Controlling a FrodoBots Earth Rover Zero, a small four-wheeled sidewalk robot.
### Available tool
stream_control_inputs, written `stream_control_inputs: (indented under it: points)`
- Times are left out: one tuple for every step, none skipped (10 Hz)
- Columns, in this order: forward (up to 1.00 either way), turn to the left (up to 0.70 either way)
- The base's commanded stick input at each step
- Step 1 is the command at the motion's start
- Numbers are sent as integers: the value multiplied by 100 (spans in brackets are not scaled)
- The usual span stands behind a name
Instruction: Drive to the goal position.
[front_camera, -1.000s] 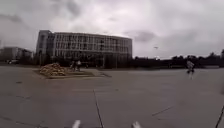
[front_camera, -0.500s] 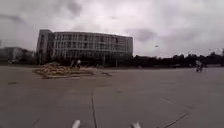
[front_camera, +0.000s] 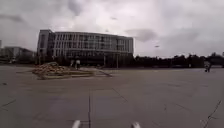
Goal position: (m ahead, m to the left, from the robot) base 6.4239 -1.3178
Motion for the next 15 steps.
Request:
stream_control_inputs:
  points:
    - [70,0]
    - [70,0]
    - [70,0]
    - [70,0]
    - [70,0]
    - [70,0]
    - [70,0]
    - [70,0]
    - [70,0]
    - [70,0]
    - [70,0]
    - [70,0]
    - [70,0]
    - [70,0]
    - [70,0]
